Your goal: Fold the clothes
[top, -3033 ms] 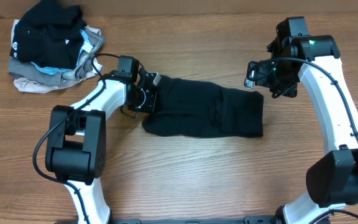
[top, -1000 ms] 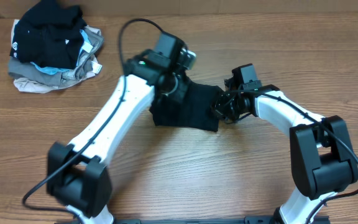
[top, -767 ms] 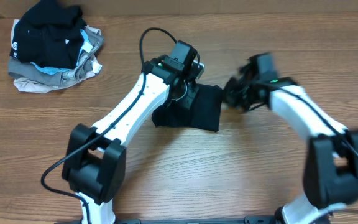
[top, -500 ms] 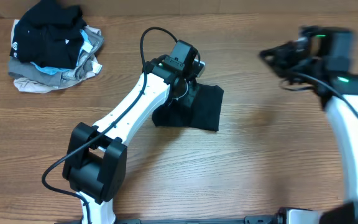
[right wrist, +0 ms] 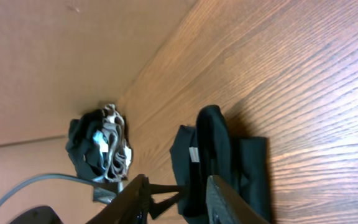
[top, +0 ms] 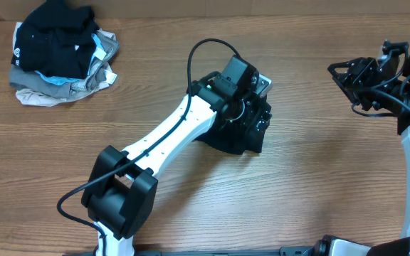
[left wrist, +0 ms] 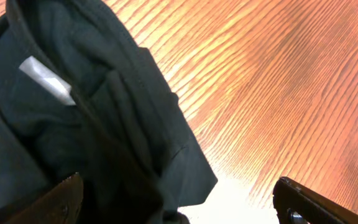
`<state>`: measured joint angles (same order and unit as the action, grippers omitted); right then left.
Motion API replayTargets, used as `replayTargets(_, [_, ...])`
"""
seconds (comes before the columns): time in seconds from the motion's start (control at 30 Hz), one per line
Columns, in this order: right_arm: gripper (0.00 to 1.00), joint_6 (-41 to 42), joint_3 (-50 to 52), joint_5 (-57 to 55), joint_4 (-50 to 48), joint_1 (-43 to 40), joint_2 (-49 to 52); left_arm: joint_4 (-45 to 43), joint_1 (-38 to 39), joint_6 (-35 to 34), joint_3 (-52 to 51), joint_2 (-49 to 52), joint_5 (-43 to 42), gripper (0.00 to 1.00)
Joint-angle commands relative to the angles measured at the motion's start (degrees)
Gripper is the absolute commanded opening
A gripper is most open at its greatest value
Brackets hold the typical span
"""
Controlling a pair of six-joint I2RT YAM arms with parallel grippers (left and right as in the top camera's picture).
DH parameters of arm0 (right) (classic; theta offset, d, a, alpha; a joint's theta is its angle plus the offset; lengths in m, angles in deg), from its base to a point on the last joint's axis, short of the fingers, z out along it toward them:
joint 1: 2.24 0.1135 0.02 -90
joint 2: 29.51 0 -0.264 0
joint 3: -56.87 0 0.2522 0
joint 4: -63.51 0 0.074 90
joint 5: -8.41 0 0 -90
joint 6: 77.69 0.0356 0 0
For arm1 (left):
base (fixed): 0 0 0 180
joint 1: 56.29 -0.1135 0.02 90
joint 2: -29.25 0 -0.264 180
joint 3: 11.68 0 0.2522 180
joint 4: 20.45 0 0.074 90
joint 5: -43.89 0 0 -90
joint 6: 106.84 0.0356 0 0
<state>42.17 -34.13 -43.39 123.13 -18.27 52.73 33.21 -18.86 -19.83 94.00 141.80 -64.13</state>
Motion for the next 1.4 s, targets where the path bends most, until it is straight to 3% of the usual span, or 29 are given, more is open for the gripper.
replayTargets(0.0, [0.37,-2.45,-0.09,0.46,0.66,0.04,0.02,3.34,-3.23,-2.16,6.75,0.15,-0.96,1.0])
replayTargets(0.23, [0.47,-7.61,0.0,-4.55,6.88,3.91,1.57,16.57,-13.75,-3.43,24.5,0.15,-1.01,1.0])
replayTargets(0.4, [0.5,-7.78,0.0,-9.2,9.44,13.77,5.49,20.35,-21.09,-3.89,30.12,0.15,-1.07,1.0])
replayTargets(0.63, [0.61,2.78,0.0,-26.58,8.94,33.31,12.9,23.12,-26.88,-3.45,29.57,0.26,0.13,1.0])
replayTargets(0.83, [0.61,9.57,0.0,-30.29,6.47,40.09,19.02,23.93,-27.34,-2.12,29.31,0.28,2.16,1.0])
replayTargets(0.97, [0.46,10.91,0.0,-31.74,5.66,40.46,21.09,24.26,-27.32,-2.14,29.31,0.28,3.58,1.0])
replayTargets(1.1, [0.04,10.88,-0.15,-32.59,6.23,39.65,20.81,24.72,-27.28,-2.12,29.31,0.28,3.61,1.0])
replayTargets(1.37, [0.04,10.25,-0.5,-32.7,16.68,36.44,19.93,25.03,-27.28,-1.4,29.31,0.28,3.63,1.0])
